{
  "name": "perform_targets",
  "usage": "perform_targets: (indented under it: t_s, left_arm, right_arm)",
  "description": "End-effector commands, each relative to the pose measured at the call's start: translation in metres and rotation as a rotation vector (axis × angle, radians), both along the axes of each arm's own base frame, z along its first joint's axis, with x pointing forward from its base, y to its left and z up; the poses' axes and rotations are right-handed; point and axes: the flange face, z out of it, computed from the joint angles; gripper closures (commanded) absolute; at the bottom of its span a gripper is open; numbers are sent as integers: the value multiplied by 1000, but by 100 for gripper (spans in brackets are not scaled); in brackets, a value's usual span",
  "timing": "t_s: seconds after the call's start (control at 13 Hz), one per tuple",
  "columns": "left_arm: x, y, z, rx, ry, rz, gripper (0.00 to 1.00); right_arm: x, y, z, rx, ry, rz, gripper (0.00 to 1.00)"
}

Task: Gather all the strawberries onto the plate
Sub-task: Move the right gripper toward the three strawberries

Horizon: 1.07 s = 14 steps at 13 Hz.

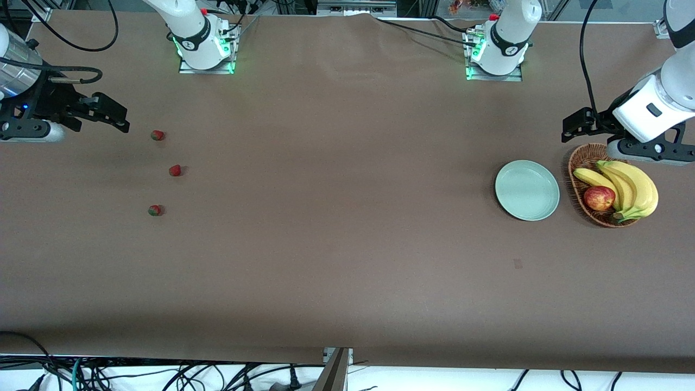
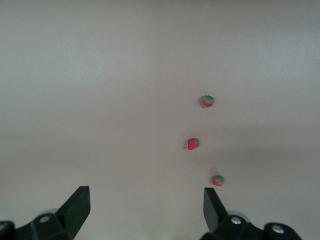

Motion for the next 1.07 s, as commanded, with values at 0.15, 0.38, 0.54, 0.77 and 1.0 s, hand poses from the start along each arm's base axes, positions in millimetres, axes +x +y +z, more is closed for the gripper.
perform_targets:
  t_s: [0.15, 0.38, 0.54, 0.77, 1.0]
  left_arm:
    - [5, 1, 3, -19, -7, 8, 0]
    - [5, 1, 3, -20, -9, 8, 0]
    - [5, 1, 3, -19, -9, 9, 0]
    - [6, 1, 2, -19, -7, 9, 0]
    - [6, 1, 2, -18, -7, 9, 0]
  right_arm:
    - [3, -4, 6, 1, -31, -29, 0]
    - [10, -18, -1, -13, -28, -51, 0]
    - [14, -39, -4, -1, -30, -103, 0]
    - [36, -30, -69, -27, 100, -26, 0]
    - [38, -30, -148, -25, 217, 101, 0]
